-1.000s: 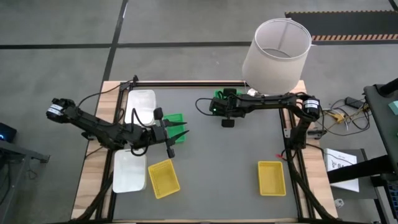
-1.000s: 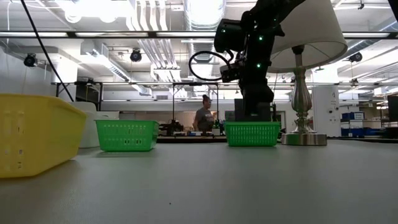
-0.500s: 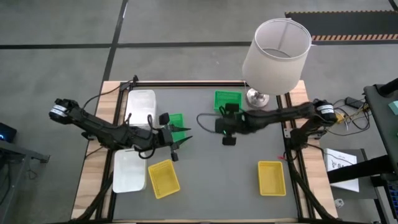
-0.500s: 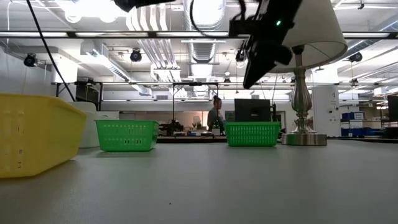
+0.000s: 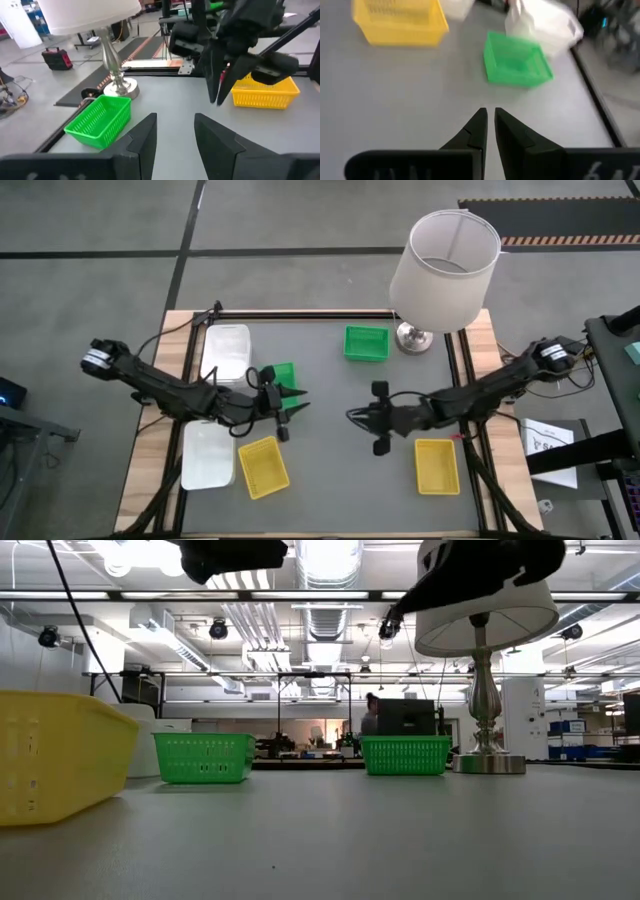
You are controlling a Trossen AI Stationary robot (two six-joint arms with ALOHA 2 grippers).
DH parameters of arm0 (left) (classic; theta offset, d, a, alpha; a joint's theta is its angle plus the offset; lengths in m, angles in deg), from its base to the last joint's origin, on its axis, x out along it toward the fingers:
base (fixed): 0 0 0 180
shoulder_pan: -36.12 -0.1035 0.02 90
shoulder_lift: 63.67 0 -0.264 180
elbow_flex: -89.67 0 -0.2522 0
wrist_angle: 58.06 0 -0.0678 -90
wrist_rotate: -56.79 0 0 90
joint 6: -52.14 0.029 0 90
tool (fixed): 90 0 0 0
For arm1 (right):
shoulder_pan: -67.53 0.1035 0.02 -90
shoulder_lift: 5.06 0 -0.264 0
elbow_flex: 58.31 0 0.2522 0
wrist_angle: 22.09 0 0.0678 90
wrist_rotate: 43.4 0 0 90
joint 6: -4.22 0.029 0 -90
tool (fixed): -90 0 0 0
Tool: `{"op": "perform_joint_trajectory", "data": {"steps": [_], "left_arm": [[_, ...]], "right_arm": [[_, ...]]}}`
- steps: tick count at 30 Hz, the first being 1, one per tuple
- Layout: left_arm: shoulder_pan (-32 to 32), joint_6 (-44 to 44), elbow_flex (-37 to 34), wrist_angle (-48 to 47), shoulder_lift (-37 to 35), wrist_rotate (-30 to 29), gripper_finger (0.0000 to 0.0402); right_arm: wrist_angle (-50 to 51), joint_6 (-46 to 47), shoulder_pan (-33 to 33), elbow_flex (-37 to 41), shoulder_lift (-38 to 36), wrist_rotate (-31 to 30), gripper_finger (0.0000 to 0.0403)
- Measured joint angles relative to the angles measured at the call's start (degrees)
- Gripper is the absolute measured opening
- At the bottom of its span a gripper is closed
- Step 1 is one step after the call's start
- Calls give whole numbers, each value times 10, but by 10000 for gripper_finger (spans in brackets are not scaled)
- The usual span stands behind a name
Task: Stack baskets by color
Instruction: Stack the bottom white bin on the top white bins
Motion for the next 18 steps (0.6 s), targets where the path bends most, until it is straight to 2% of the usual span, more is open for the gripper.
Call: {"op": "perform_joint_trajectory", "data": {"steps": [4,11,15,18], "left_arm": [[0,-36,0,0,17,0,116],[-2,-131,7,-34,46,-2,116],[-2,-245,43,-155,51,17,116],[-2,-365,97,-315,54,83,116]], "right_arm": [[-78,-37,10,53,-41,0,27],[-100,-84,11,84,-115,0,27],[-97,-113,11,84,-152,0,27],[-90,-129,11,83,-176,0,27]]}}
